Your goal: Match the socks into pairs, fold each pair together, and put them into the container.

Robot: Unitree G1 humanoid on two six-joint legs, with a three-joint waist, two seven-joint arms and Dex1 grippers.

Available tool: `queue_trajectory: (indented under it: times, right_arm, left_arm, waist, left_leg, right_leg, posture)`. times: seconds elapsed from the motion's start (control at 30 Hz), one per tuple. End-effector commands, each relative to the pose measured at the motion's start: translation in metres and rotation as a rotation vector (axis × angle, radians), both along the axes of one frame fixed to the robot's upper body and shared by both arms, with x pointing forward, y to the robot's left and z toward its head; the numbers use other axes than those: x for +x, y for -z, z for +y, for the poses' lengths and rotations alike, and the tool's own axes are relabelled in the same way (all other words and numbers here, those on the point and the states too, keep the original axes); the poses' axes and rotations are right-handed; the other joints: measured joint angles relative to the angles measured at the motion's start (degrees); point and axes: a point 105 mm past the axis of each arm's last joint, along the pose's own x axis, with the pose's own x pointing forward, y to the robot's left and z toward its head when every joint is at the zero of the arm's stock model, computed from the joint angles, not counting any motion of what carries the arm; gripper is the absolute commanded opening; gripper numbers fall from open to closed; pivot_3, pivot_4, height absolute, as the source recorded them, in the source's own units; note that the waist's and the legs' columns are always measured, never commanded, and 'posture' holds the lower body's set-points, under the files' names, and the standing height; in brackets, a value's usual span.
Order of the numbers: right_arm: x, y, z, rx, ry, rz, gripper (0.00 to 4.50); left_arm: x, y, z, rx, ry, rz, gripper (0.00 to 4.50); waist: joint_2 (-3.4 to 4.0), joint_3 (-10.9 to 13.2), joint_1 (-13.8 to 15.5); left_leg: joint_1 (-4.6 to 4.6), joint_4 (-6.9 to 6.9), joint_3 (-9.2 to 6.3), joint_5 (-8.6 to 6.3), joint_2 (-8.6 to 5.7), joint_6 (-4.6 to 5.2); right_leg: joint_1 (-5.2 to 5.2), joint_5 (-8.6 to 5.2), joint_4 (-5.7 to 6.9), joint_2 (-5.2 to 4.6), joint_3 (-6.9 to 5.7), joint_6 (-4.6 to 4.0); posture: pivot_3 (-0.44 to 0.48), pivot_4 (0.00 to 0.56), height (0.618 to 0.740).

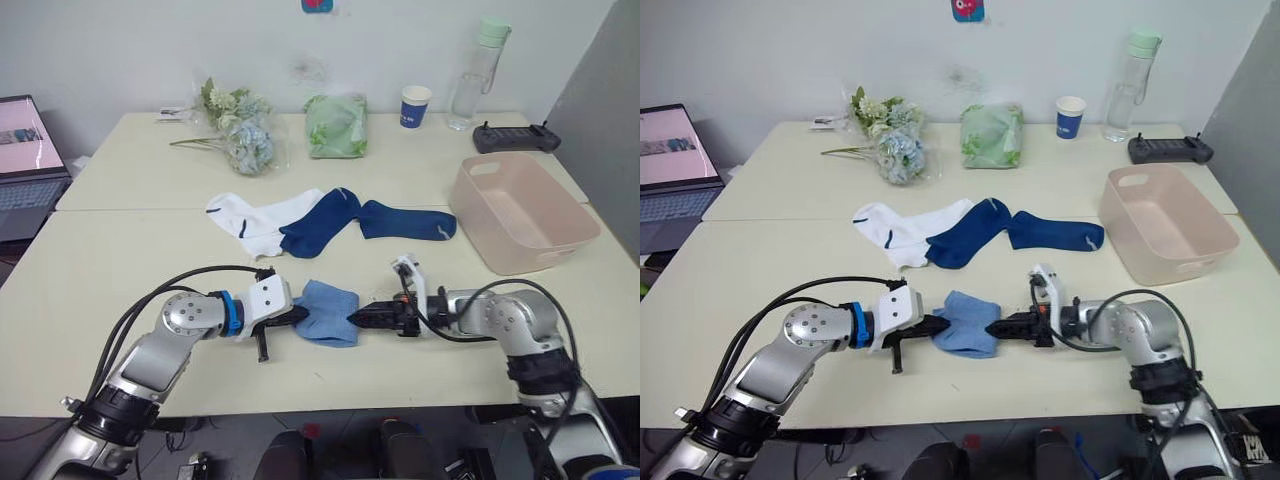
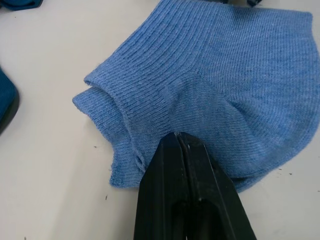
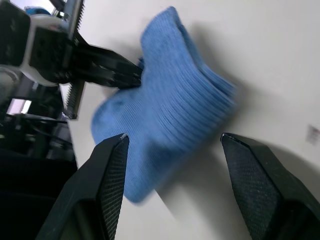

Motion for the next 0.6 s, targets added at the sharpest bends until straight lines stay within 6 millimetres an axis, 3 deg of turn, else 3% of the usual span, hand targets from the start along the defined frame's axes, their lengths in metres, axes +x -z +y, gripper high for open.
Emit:
queue_trajectory:
  times: [0.03,0.23,0.4,0.5,0.6]
  right_arm:
    - [0.005,-0.011,0.015,0.085,0.000,0.045,3.14]
    - [0.014,-0.010,0.028,0.129,0.032,0.092,3.14]
    - [0.018,-0.009,0.024,0.120,0.052,0.077,3.14]
    - [0.023,-0.010,0.019,0.125,0.081,0.064,2.55]
    - [0.022,-0.013,0.017,0.140,0.086,0.058,1.48]
  left_arm:
    - [-0.009,0.017,0.006,0.048,-0.009,0.061,0.00]
    - [-0.008,0.007,0.005,0.009,-0.020,0.045,0.00]
    - [-0.008,0.001,0.004,-0.010,-0.025,0.036,0.00]
    - [-0.006,-0.003,0.002,-0.026,-0.022,0.029,0.00]
    - [-0.006,-0.007,-0.002,-0.058,-0.014,0.024,0.00]
  waist:
    - [0.00,0.00,0.04]
    - [0.01,0.00,0.03]
    - [0.01,0.00,0.01]
    - [0.01,0.00,0.01]
    - [0.02,0.01,0.02]
  left_leg:
    - [0.00,0.00,0.00,0.00,0.00,0.00]
    - [-0.01,-0.01,0.01,0.00,-0.01,0.00]
    - [-0.02,-0.02,0.01,0.00,-0.01,0.00]
    - [-0.02,-0.02,0.01,0.00,-0.01,0.00]
    - [-0.03,-0.02,0.02,0.00,-0.02,0.00]
  right_leg:
    - [0.00,0.00,-0.01,0.00,0.00,0.00]
    - [-0.02,0.00,-0.01,-0.02,0.00,0.00]
    - [-0.03,0.00,-0.01,-0.01,0.00,0.00]
    - [-0.03,0.00,-0.01,-0.01,0.01,0.00]
    - [-0.04,0.00,-0.02,-0.02,0.00,0.00]
  posture:
    - [0.000,0.150,0.740]
    - [0.000,0.150,0.740]
    - [0.000,0.150,0.740]
    - [0.000,0.150,0.740]
    - [0.000,0.150,0.740]
